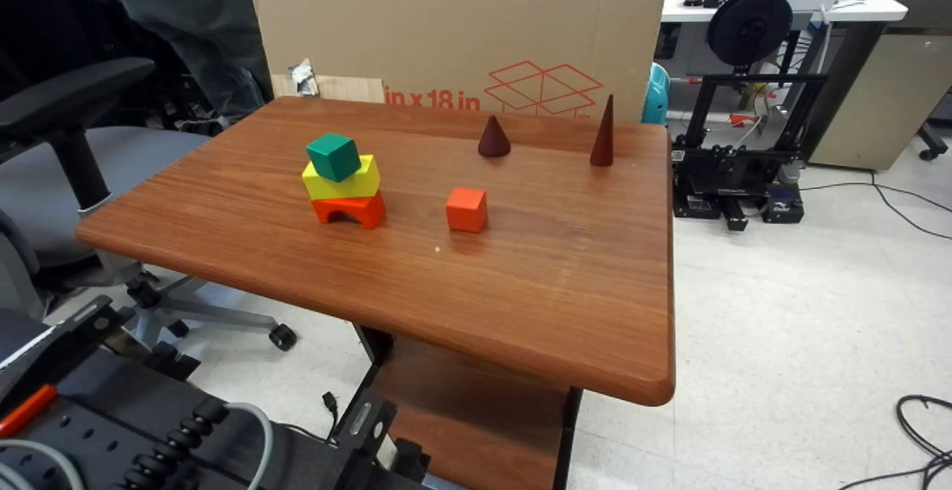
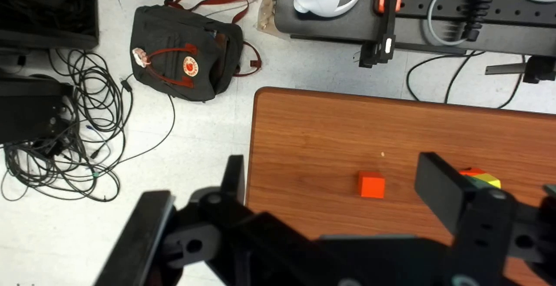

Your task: Put the orange block on top of the stacked blocks.

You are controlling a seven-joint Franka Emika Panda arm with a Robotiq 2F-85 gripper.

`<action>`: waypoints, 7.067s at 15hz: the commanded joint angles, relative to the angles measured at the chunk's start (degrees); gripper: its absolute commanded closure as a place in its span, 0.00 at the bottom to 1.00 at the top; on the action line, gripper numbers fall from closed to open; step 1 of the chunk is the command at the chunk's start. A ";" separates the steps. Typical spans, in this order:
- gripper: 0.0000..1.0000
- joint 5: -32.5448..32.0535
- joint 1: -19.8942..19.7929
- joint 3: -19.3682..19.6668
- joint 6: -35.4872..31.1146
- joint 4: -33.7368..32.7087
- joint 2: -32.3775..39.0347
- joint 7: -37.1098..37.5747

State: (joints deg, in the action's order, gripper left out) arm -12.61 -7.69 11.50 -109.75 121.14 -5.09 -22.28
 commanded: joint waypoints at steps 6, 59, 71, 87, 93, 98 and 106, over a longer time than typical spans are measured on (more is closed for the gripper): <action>0.00 8.63 0.76 -4.17 -12.02 -3.30 14.15 0.12; 0.92 5.56 5.99 -12.47 -11.56 0.66 16.65 1.52; 0.92 4.74 7.12 -13.56 -8.58 -2.67 21.07 0.93; 0.53 1.57 8.25 -13.99 -10.27 -4.69 24.35 2.13; 0.08 0.90 8.45 -13.89 -10.31 -4.98 24.51 2.77; 0.00 1.48 7.99 -13.70 -13.31 -1.86 18.51 5.55; 0.00 3.92 7.07 -13.28 -13.90 -1.62 14.92 5.20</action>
State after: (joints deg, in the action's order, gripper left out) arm -8.76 -0.89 -2.03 -123.84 119.67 9.81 -17.04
